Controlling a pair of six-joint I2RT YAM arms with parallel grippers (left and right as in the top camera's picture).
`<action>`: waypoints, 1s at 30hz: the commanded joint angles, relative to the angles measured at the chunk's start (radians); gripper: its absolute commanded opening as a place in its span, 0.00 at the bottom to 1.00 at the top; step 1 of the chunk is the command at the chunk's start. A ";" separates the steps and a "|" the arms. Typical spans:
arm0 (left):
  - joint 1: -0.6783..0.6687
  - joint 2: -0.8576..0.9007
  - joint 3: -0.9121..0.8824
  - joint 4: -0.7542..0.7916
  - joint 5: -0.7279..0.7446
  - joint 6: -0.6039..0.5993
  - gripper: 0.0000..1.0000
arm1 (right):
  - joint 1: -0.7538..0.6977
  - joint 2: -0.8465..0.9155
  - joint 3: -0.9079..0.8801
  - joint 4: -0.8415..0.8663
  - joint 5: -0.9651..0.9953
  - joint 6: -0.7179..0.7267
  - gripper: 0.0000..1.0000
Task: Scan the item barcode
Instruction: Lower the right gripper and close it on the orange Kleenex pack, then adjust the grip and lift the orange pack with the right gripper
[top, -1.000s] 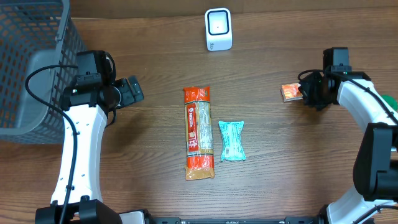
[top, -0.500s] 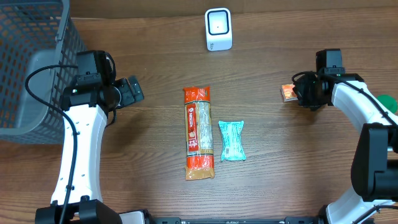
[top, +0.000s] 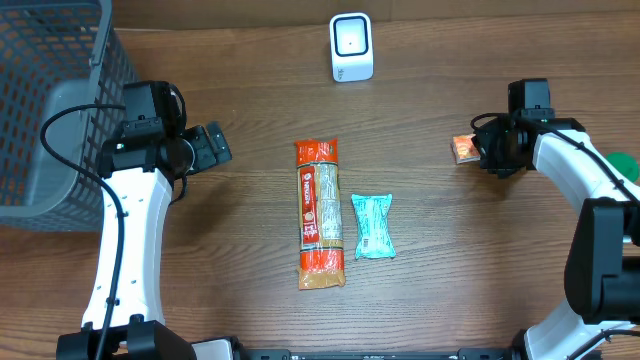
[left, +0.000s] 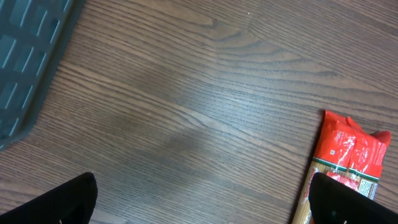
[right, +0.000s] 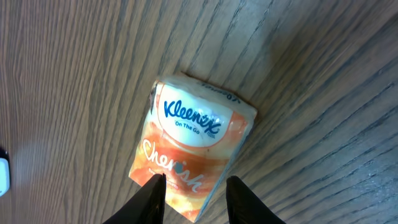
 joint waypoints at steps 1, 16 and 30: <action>-0.002 0.000 0.005 0.000 0.005 0.011 1.00 | 0.014 0.004 -0.006 0.007 0.018 0.028 0.34; -0.002 0.000 0.005 0.000 0.005 0.011 1.00 | 0.034 0.004 -0.006 -0.004 0.077 0.099 0.30; -0.002 0.000 0.005 0.000 0.005 0.011 1.00 | 0.034 0.004 -0.006 0.001 0.080 0.106 0.30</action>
